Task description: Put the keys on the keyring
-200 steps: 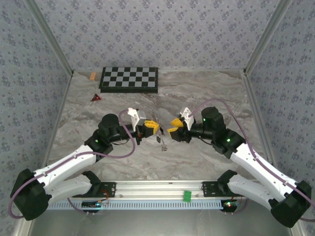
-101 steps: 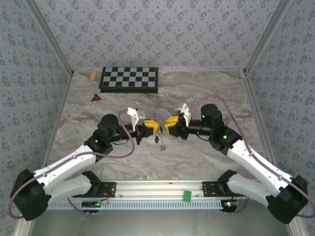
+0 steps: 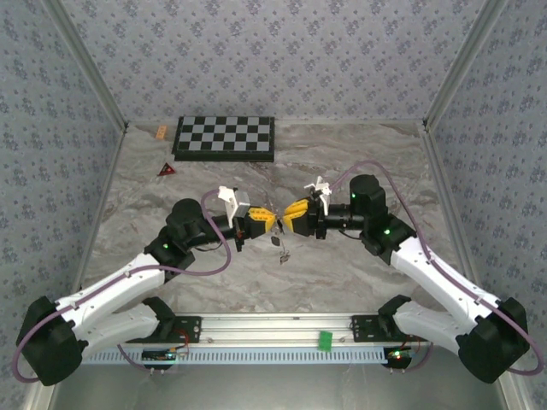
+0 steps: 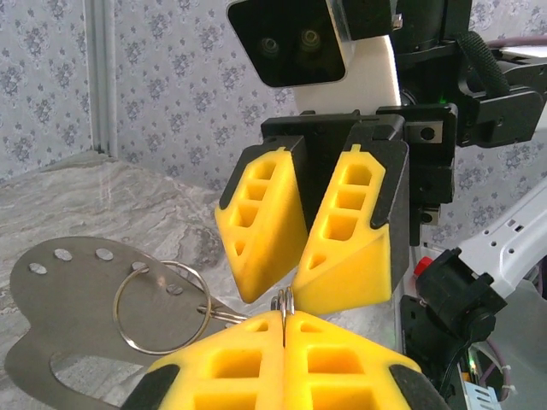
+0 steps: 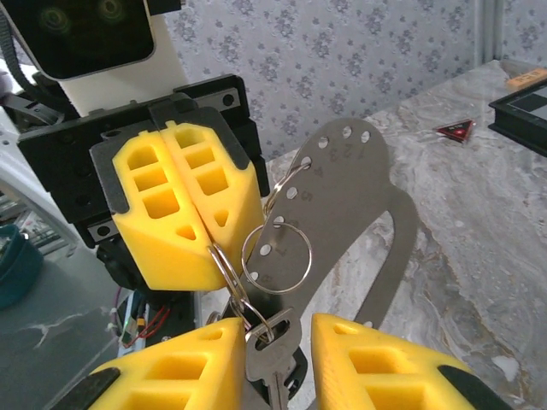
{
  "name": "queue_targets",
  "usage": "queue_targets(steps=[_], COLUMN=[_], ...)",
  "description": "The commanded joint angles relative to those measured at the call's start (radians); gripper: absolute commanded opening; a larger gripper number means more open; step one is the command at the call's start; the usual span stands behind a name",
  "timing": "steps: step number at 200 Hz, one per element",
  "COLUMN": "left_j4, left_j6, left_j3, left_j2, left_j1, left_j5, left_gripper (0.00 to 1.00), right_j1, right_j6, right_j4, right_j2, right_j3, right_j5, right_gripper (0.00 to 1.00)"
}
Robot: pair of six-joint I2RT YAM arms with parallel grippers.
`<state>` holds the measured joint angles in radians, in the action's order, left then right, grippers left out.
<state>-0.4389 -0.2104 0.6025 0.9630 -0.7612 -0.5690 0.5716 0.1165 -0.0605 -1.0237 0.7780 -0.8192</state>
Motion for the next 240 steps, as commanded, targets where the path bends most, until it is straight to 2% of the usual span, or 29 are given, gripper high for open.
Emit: queue_targets(steps=[1,30,54,140,148,198,240], left_j4=[-0.062,-0.059,-0.055,-0.047,-0.047,-0.058,-0.088], left_j6=[-0.009,-0.007,-0.007,-0.006,-0.006,-0.016,-0.039], left_j3=[0.020,0.022,0.022,0.022,0.022,0.014,0.011], left_j2=[-0.010,-0.010,-0.012,-0.007,-0.010,-0.024,-0.034], left_j1=[-0.006,-0.006,-0.007,-0.007,-0.007,-0.007,-0.006], left_j5=[-0.026,-0.026,-0.024,-0.022,-0.022,-0.013,-0.014], left_gripper=[0.00,0.00,0.00,0.00,0.00,0.00,0.00], right_j1=[-0.010,-0.012,-0.012,-0.012,-0.012,-0.012,-0.012], right_j6=[0.022,0.027,0.028,0.029,0.029,0.020,0.003], right_j4=[-0.027,-0.033,-0.032,-0.044,-0.045,-0.036,-0.011], right_j2=[-0.014,-0.025,-0.027,-0.021,-0.021,-0.025,-0.035], right_j3=[0.027,0.031,0.031,0.026,0.026,0.023,0.022], right_j5=[-0.072,-0.102,-0.107,-0.119,-0.119,-0.115,-0.114], right_gripper=[0.26,0.24,0.18,0.12,0.09,0.00,0.00])
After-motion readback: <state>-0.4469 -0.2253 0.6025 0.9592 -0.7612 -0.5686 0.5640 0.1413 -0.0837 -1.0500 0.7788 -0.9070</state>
